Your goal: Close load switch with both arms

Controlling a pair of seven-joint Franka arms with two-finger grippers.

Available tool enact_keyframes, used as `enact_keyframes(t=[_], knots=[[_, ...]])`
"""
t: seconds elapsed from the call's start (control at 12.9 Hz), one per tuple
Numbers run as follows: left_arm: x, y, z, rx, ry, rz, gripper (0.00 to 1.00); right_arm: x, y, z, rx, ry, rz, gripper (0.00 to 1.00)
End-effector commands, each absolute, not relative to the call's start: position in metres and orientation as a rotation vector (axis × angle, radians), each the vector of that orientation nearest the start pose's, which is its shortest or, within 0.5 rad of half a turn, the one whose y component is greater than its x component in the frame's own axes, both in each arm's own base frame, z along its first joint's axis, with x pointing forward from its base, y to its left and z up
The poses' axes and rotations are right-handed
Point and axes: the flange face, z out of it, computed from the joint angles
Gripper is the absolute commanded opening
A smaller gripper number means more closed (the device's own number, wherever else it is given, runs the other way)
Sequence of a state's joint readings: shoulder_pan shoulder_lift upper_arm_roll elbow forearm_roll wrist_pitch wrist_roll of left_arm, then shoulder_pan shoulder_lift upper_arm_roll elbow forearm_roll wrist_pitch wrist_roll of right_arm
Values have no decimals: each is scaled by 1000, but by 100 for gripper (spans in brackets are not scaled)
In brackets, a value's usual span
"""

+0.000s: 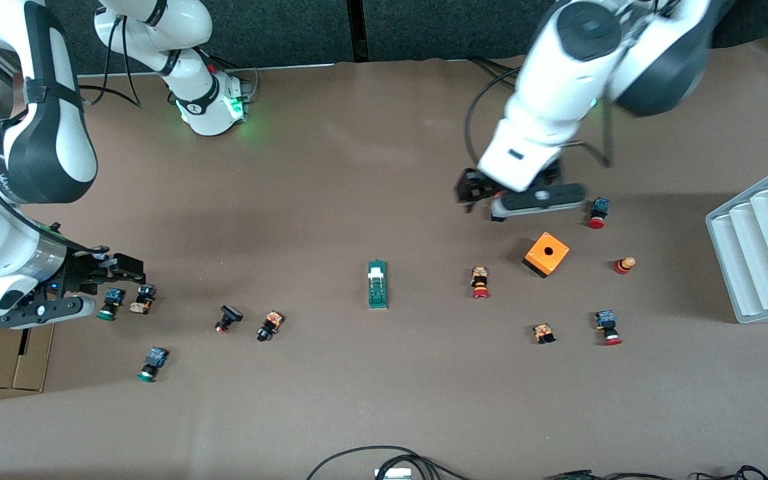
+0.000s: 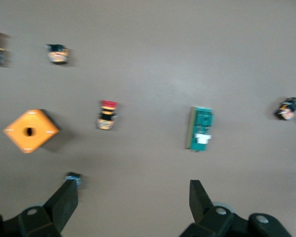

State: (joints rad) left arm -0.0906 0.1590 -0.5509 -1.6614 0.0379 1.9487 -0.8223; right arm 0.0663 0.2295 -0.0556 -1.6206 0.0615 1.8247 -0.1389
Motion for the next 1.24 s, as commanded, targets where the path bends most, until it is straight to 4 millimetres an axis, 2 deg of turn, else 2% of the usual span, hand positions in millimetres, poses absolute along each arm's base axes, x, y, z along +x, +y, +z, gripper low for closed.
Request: enact_keyframes(t=[0.0, 0.08, 0.23, 0.31, 0.46, 0.7, 0.85, 1.0, 1.16], knots=[[516, -397, 500, -3272, -356, -281, 100, 631, 9, 488, -3078, -191, 31, 100], [515, -415, 481, -3264, -388, -334, 100, 631, 8, 488, -3078, -194, 31, 100], [496, -453, 454, -3182, -435, -485, 100, 631, 7, 487, -3078, -196, 31, 100], [484, -470, 440, -3145, -507, -535, 100, 631, 6, 487, -3078, -194, 31, 100], [453, -511, 405, -3092, -516, -651, 100, 632, 6, 485, -3078, -193, 35, 100], [422, -547, 344, -3004, -629, -919, 100, 632, 5, 482, -3076, -212, 44, 100], [415, -555, 309, -2962, -720, -1102, 100, 632, -3, 481, -3073, -225, 42, 100], [400, -567, 279, -2953, -687, -1218, 100, 632, -2, 481, -3075, -226, 45, 100], [395, -568, 249, -2908, -571, -1307, 100, 632, -2, 481, -3075, -229, 45, 100]])
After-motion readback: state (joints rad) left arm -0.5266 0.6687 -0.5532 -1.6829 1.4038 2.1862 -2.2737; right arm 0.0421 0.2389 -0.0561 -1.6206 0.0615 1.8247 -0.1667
